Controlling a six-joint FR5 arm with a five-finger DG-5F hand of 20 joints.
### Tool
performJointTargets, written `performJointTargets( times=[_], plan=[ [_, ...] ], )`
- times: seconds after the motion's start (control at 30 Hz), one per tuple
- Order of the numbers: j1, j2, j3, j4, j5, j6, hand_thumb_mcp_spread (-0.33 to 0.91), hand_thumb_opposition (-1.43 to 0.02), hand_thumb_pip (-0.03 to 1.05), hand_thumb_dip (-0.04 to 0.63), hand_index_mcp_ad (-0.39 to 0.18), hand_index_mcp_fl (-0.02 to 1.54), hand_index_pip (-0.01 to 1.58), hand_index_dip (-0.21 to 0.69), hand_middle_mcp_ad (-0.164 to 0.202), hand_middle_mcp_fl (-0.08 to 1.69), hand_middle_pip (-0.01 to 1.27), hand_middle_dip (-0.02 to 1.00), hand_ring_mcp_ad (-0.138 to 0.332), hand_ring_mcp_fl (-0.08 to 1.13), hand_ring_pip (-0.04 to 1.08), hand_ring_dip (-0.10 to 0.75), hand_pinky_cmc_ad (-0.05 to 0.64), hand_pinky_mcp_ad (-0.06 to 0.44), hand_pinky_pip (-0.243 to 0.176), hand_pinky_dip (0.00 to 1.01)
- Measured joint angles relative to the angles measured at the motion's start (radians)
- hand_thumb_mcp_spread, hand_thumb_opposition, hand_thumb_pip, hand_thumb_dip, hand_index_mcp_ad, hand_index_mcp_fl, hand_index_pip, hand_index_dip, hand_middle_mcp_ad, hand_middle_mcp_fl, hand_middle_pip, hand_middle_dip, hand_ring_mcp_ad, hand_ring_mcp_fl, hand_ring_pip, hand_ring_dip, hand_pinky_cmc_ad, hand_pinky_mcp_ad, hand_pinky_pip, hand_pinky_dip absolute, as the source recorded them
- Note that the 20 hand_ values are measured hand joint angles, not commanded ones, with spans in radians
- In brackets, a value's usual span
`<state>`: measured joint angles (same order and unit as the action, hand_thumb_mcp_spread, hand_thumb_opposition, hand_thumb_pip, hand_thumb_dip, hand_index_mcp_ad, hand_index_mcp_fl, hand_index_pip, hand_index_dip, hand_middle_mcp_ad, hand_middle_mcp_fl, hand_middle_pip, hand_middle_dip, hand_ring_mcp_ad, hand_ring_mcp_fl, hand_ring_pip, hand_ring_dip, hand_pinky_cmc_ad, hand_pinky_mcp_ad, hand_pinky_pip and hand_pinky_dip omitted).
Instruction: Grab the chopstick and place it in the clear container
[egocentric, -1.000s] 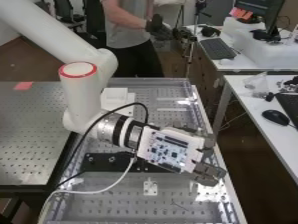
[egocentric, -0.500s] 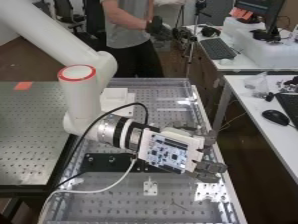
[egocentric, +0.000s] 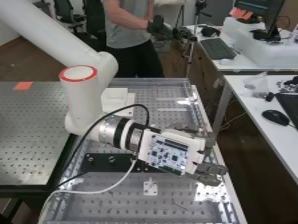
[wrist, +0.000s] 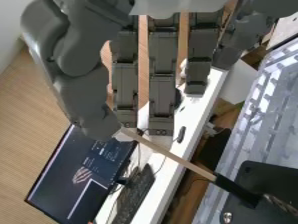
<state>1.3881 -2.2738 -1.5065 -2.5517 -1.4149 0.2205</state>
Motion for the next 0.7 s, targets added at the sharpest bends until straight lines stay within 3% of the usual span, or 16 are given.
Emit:
performJointTargets(
  times=[0.2, 0.37, 0.47, 0.7],
  plan=[
    [-0.001, -0.006, 0.018, -0.014, -0.002, -0.014, 0.50, -0.85, 0.62, 0.305, -0.129, 0.75, 0.90, -0.056, 0.089, 0.99, 0.42, 0.43, 0.152, 0.44, 0.06, 0.211, 0.361, 0.180, -0.047, 0.25],
    [-0.002, -0.008, 0.023, -0.019, 0.001, -0.018, 0.54, -0.97, 0.57, 0.291, -0.155, 0.85, 0.97, -0.040, 0.093, 1.00, 0.42, 0.44, 0.131, 0.48, 0.07, 0.208, 0.387, 0.185, -0.031, 0.23],
    [-0.002, -0.009, 0.023, -0.017, 0.009, -0.020, 0.58, -1.04, 0.56, 0.274, -0.185, 0.88, 0.97, -0.026, 0.089, 1.11, 0.43, 0.46, 0.133, 0.48, 0.07, 0.215, 0.400, 0.185, -0.019, 0.22],
    [-0.001, -0.007, 0.015, 0.004, 0.045, -0.034, 0.65, -1.10, 0.55, 0.253, -0.180, 1.01, 0.87, -0.019, 0.080, 1.19, 0.43, 0.46, 0.129, 0.56, 0.09, 0.216, 0.426, 0.199, 0.000, 0.20]
  ],
)
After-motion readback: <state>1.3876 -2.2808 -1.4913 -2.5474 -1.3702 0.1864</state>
